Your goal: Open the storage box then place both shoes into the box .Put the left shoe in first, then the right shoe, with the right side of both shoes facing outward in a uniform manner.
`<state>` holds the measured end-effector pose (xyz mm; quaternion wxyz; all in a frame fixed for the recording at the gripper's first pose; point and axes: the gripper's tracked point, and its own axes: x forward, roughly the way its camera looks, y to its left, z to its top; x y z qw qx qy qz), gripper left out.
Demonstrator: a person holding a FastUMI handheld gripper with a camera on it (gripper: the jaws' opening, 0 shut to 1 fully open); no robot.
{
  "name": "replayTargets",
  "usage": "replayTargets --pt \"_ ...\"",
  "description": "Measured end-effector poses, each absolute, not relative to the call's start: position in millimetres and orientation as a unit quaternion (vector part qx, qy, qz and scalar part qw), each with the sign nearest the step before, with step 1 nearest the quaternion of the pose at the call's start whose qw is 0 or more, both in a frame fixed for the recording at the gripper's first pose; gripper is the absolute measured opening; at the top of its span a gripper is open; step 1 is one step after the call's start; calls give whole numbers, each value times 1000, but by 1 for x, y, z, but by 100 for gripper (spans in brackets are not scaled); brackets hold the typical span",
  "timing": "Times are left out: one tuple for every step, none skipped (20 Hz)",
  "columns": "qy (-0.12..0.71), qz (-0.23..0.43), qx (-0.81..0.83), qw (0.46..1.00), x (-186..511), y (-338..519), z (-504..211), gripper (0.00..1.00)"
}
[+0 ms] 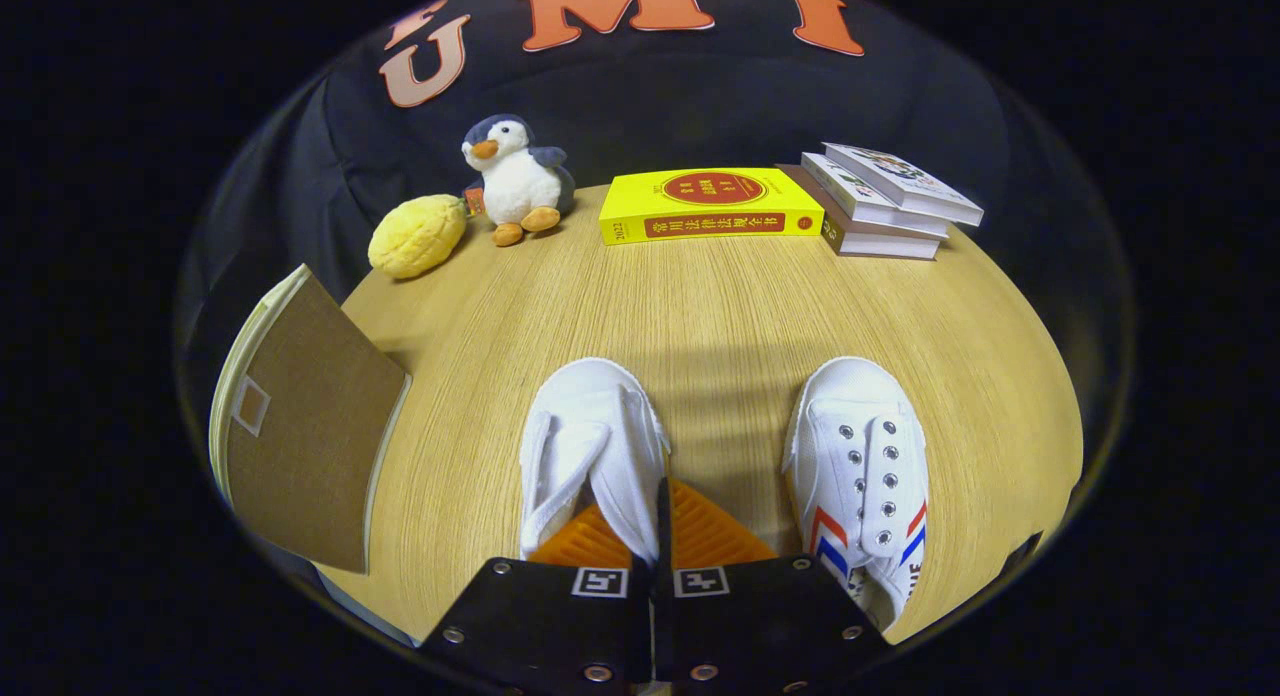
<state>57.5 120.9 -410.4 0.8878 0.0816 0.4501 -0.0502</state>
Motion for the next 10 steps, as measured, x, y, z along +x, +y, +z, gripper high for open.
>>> replayTargets --pt "447 -50 81 889 58 122 -407 3" --pt "446 -48 84 890 58 124 -402 2" --pt "444 -45 91 890 58 127 -396 2" --pt "441 -42 101 891 59 130 -389 2" --pt "437 -41 111 892 60 134 -379 2" --pt "430 -37 117 895 62 137 -367 2" --pt "423 -32 118 898 65 141 -353 2" --pt "416 -29 118 901 67 146 -339 2" --pt "413 -26 117 903 69 151 -326 2" --pt "412 -25 114 904 70 156 -314 3"
